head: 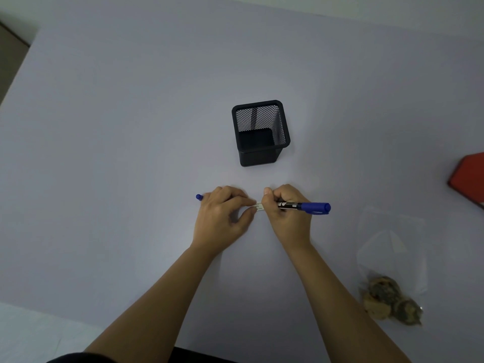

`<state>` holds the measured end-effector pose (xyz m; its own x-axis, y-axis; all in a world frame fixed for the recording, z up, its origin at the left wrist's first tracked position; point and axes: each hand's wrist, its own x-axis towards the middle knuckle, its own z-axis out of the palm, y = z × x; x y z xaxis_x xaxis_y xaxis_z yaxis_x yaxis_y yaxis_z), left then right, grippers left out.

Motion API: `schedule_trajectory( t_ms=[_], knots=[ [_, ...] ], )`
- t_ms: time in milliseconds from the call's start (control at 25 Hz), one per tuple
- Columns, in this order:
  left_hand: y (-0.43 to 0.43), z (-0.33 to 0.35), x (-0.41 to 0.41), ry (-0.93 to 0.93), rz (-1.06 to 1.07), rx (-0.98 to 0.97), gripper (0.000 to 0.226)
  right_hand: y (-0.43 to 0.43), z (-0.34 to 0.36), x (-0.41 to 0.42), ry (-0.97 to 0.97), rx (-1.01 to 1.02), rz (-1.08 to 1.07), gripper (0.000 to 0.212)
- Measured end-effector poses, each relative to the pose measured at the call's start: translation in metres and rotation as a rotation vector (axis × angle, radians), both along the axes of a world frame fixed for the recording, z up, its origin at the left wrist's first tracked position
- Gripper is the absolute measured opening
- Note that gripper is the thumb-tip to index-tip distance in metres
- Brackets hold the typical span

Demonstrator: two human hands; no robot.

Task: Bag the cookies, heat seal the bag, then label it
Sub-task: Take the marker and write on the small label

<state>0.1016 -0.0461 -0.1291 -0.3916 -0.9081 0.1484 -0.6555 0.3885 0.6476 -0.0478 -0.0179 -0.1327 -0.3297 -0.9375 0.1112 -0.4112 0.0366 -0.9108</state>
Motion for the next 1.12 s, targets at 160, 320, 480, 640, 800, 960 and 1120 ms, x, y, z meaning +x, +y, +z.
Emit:
schedule_trajectory(
  t_ms=[160,320,480,640,800,960,1120],
  knots=[
    [0.0001,-0.0006,0.0003,0.009,0.001,-0.005,0.012,-0.0001,-0.0004,0.0005,0.000,0.013,0.004,0.037],
    [0.0000,-0.0008,0.0005,0.005,-0.002,-0.008,0.012,0.0001,-0.0011,0.0006,-0.002,0.013,0.006,0.037],
    [0.0004,-0.0004,0.0004,0.010,0.003,-0.011,0.012,-0.0001,-0.0011,0.0005,-0.019,0.007,-0.013,0.037],
    [0.0009,-0.0008,0.0008,0.005,0.001,-0.003,0.012,0.0002,-0.0023,0.0001,-0.009,0.017,-0.008,0.039],
    [0.0000,-0.0002,0.0008,0.006,0.000,-0.007,0.012,0.0003,-0.0021,0.0008,0.002,0.013,-0.020,0.035],
    [0.0001,0.0001,-0.0004,0.012,-0.003,-0.005,0.012,0.0007,-0.0021,0.0008,-0.010,-0.013,-0.019,0.031],
    [-0.0002,0.0004,-0.0004,0.013,-0.007,-0.003,0.012,0.0021,-0.0018,0.0004,0.003,-0.019,-0.002,0.031]
  ],
)
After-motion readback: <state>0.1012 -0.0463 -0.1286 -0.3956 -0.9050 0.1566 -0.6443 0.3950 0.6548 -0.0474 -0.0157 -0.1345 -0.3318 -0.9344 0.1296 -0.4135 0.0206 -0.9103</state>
